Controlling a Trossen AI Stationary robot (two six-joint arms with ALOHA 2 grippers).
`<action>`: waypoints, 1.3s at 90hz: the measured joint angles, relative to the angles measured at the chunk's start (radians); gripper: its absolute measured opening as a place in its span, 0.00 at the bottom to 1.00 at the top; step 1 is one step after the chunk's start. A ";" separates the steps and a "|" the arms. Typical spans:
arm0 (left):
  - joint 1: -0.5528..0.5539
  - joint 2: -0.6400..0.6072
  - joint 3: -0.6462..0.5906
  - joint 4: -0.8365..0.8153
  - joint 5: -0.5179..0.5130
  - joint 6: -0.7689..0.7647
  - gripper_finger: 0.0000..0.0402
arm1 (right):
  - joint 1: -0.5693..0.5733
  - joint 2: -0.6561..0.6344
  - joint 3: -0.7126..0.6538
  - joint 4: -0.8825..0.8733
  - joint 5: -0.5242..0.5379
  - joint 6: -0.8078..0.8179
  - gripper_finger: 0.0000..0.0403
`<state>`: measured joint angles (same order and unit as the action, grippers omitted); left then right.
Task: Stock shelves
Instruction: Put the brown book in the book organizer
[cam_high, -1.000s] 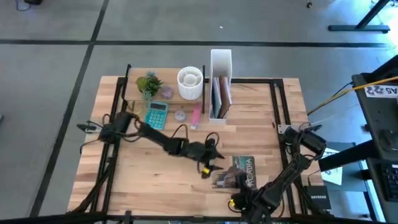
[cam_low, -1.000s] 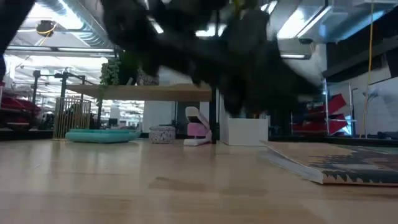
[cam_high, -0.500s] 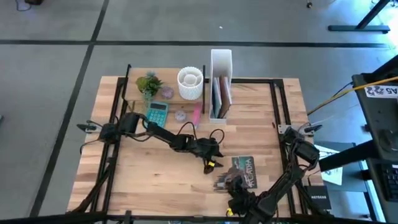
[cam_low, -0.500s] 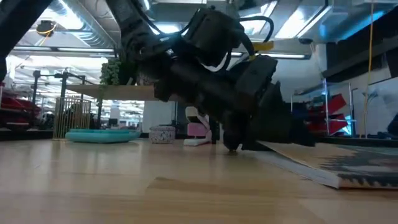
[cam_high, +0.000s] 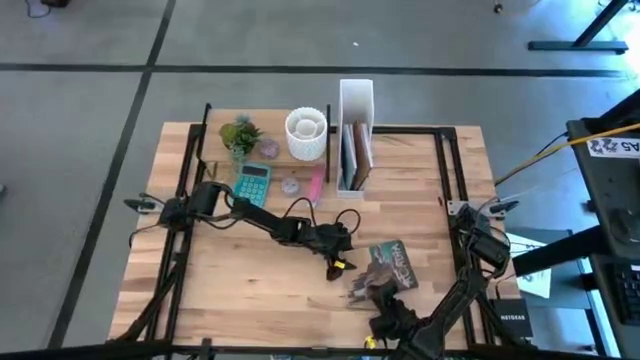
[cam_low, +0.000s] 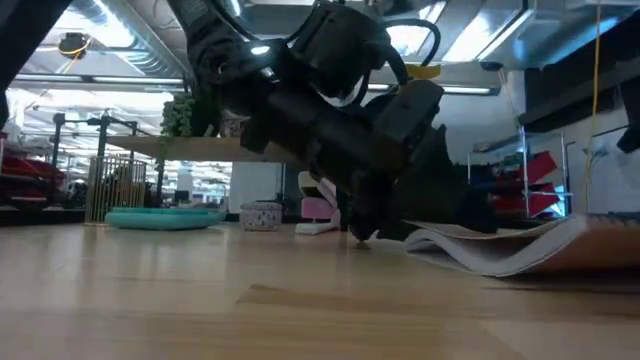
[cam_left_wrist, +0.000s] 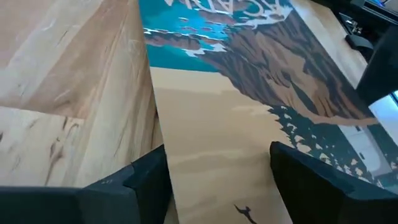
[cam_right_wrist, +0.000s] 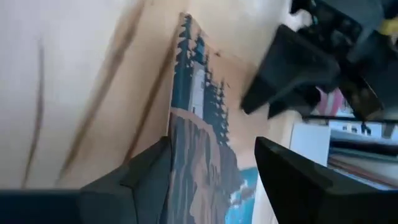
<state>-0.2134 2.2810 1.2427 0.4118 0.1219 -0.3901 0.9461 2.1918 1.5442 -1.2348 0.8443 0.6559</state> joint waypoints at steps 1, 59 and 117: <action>-0.001 0.000 0.000 0.000 0.000 0.000 0.59 | 0.000 0.000 0.002 -0.004 0.000 0.003 0.53; -0.039 -0.002 -0.001 -0.006 0.065 -0.022 0.59 | -0.009 -0.004 0.009 0.172 -0.296 -0.061 0.53; -0.054 -0.003 0.000 -0.018 0.061 -0.030 0.59 | 0.040 0.041 -0.107 0.263 -0.024 -0.017 0.53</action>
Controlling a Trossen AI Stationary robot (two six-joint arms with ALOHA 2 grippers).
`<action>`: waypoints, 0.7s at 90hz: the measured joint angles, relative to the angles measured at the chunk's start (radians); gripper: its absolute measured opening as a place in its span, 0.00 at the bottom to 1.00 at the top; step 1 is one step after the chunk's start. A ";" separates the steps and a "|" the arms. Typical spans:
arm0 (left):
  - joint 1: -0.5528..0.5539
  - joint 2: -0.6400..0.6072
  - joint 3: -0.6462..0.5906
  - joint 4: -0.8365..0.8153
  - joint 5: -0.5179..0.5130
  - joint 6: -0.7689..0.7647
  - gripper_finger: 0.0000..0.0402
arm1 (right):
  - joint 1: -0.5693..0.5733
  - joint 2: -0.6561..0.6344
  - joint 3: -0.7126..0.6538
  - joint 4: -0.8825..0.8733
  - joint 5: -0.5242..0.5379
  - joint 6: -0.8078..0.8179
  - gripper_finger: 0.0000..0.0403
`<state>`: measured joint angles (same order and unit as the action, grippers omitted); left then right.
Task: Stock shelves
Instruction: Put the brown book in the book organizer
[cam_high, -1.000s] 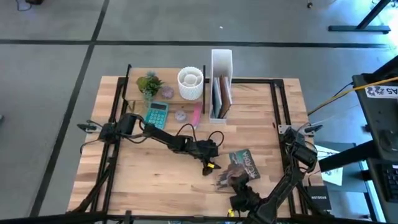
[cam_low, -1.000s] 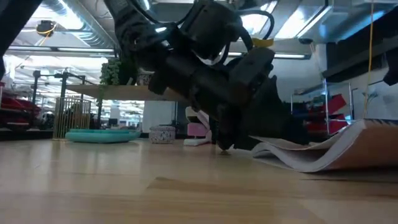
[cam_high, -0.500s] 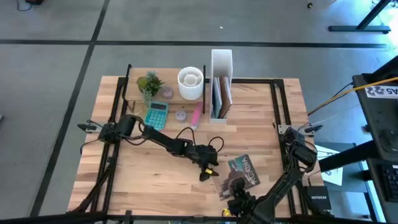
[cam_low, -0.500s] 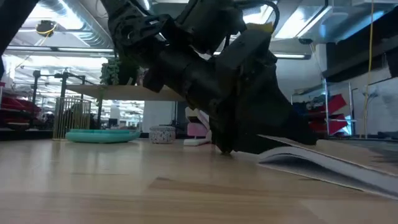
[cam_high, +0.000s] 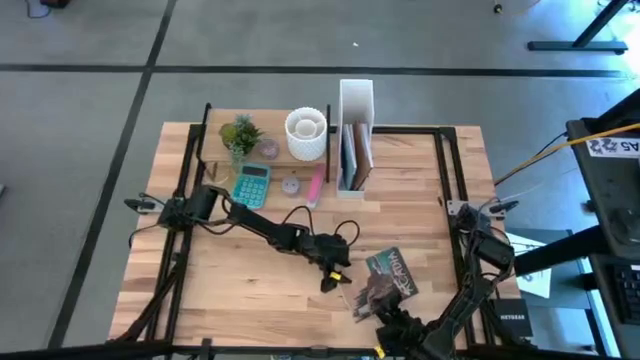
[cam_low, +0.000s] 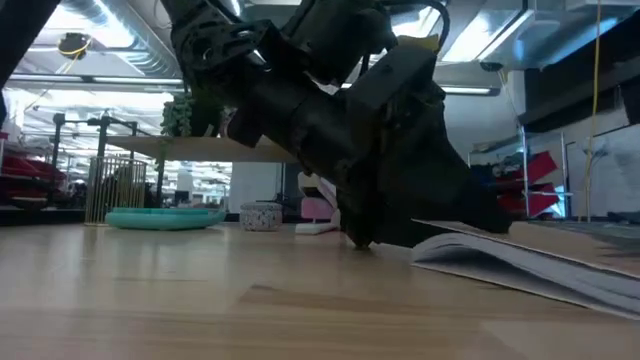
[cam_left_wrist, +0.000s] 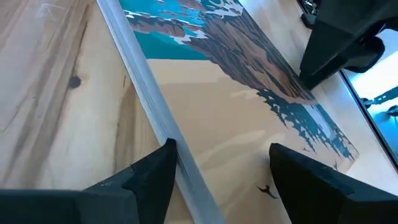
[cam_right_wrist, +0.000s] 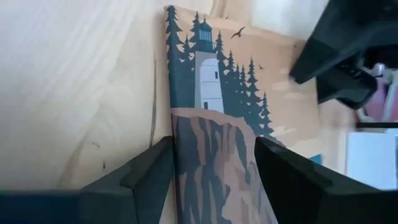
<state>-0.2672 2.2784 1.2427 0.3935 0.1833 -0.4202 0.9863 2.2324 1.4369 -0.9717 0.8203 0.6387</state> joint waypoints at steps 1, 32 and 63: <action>0.000 0.000 0.000 0.000 0.000 0.000 0.59 | 0.000 0.001 0.003 -0.005 0.001 0.004 0.53; 0.000 0.000 0.000 0.000 -0.006 0.000 0.59 | 0.007 0.016 0.120 -0.183 0.045 0.095 0.49; -0.019 0.000 0.000 0.011 -0.008 0.007 0.59 | -0.033 0.016 0.165 -0.197 -0.107 0.097 0.38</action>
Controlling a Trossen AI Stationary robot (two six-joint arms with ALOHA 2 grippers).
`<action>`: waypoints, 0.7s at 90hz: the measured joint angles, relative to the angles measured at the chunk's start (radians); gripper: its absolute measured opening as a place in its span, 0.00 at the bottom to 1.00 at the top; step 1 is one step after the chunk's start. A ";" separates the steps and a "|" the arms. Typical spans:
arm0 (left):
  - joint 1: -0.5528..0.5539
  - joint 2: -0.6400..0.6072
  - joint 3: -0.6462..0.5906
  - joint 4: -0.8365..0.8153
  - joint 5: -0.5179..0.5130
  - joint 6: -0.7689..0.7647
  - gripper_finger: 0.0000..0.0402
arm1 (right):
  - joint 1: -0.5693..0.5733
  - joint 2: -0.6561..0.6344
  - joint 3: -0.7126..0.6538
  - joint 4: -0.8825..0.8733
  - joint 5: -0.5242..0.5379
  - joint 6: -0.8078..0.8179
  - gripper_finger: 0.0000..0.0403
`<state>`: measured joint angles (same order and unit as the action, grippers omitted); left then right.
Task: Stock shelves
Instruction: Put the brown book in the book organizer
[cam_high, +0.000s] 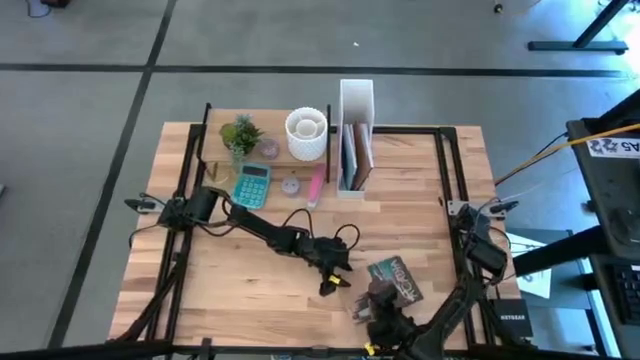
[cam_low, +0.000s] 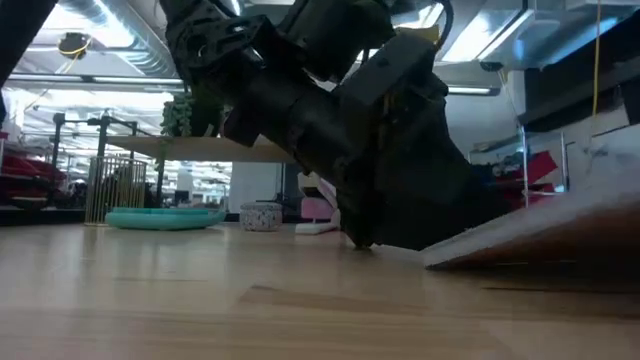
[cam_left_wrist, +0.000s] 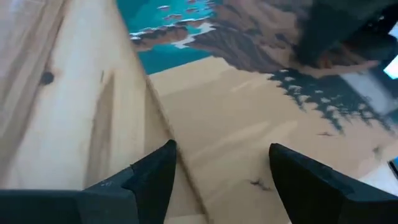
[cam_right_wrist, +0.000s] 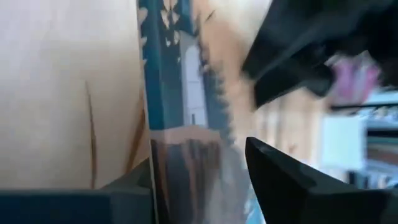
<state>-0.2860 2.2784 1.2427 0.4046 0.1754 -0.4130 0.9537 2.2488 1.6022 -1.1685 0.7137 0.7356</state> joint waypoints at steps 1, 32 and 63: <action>-0.001 0.000 0.000 0.000 -0.002 0.000 0.59 | -0.001 0.000 0.000 0.002 -0.013 0.000 0.38; -0.031 -0.095 -0.008 -0.085 -0.138 0.059 0.59 | 0.005 -0.004 0.006 0.001 -0.275 0.164 0.33; -0.170 -0.310 -0.008 -0.506 -0.582 0.106 0.59 | 0.008 -0.001 0.026 -0.015 -0.289 0.335 0.14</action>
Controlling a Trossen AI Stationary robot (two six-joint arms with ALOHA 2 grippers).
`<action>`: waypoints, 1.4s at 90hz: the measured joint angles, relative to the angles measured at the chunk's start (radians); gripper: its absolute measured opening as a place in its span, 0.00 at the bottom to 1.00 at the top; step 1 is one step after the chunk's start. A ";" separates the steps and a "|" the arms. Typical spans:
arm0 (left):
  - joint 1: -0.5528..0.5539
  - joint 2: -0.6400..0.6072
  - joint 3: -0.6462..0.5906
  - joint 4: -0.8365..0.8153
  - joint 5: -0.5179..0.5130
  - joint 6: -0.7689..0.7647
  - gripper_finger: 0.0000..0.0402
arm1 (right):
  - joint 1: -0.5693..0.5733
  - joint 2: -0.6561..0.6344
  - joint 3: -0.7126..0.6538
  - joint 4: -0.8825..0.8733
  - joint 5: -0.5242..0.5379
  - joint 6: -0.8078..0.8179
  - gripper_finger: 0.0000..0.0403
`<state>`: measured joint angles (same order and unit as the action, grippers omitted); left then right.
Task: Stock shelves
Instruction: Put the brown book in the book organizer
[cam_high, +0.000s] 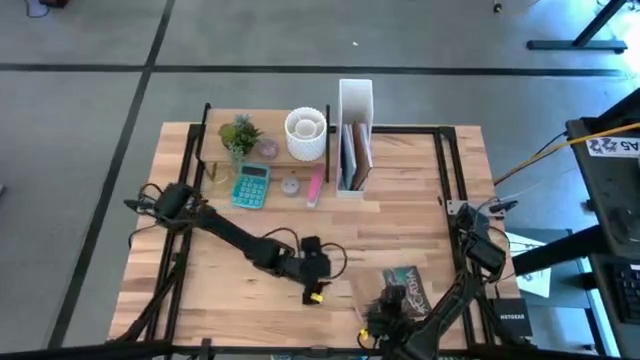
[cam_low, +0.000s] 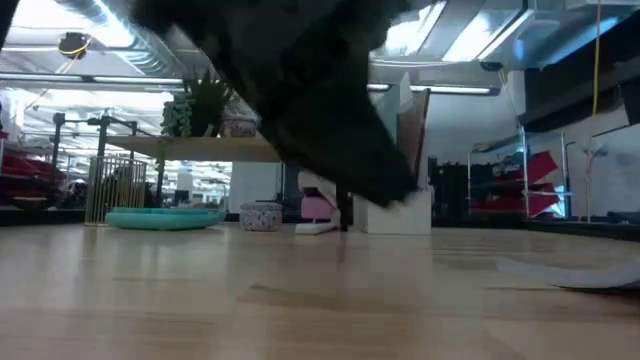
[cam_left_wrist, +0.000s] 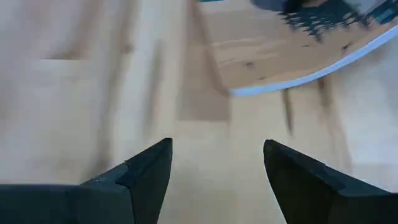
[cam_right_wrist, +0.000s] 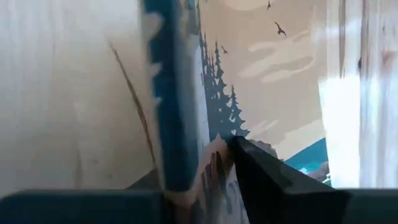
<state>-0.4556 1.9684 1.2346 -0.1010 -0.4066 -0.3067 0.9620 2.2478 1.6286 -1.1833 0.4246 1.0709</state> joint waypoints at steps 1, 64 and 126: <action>-0.008 -0.006 0.000 -0.016 -0.019 -0.003 0.59 | -0.002 0.000 0.001 0.000 0.009 0.010 0.13; -0.448 -0.185 0.003 -0.290 -0.971 -0.143 0.59 | -0.036 -0.139 0.045 0.174 0.940 0.081 0.01; -0.315 -0.186 0.005 0.331 -0.464 0.521 0.59 | -0.005 -0.129 -0.255 0.820 0.998 0.012 0.00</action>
<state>-0.7709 1.7821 1.2400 0.2301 -0.8709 0.2144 0.9573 2.1193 1.3732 -0.3629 1.4230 1.0827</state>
